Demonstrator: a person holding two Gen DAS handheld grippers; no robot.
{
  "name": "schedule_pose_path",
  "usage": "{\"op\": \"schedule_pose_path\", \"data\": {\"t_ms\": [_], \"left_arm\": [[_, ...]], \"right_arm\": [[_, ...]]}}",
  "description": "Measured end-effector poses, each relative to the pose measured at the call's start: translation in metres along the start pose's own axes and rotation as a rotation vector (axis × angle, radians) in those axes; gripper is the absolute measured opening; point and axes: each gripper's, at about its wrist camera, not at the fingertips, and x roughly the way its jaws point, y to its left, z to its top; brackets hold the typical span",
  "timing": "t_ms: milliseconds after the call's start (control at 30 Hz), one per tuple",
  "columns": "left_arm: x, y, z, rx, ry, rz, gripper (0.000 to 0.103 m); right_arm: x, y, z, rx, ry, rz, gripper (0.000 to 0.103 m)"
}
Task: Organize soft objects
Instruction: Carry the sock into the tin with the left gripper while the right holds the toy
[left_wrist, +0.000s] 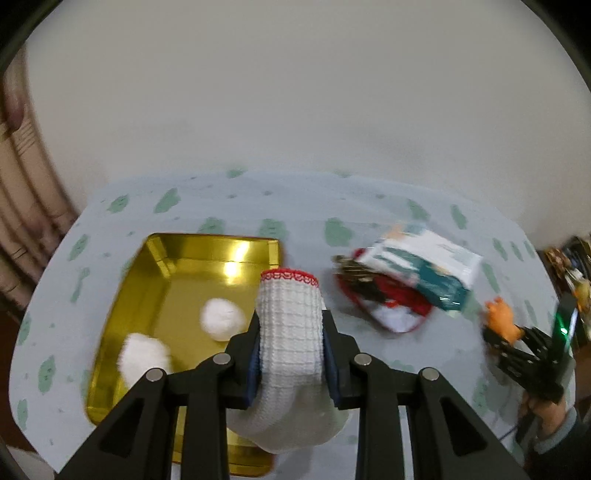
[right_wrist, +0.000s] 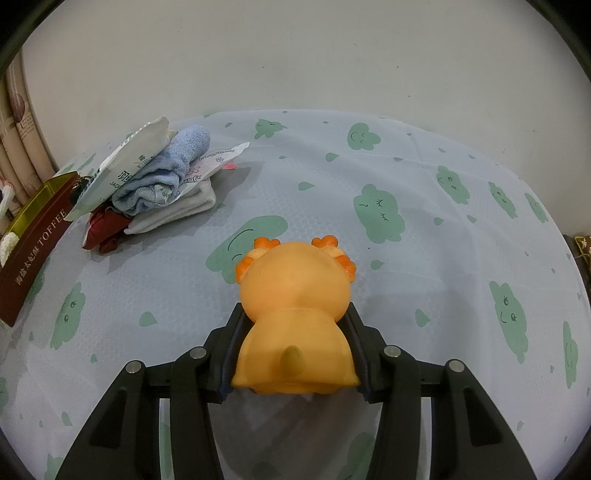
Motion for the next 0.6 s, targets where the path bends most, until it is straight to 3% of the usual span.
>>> {"op": "schedule_pose_path", "data": {"t_ms": [333, 600], "left_arm": [[0.012, 0.058, 0.017, -0.086, 0.011, 0.110, 0.028], [0.046, 0.082, 0.031, -0.111, 0.058, 0.169, 0.028]], "right_arm": [[0.000, 0.000, 0.000, -0.001, 0.000, -0.002, 0.047], [0.000, 0.000, 0.000, 0.000, 0.000, -0.002, 0.047]]}}
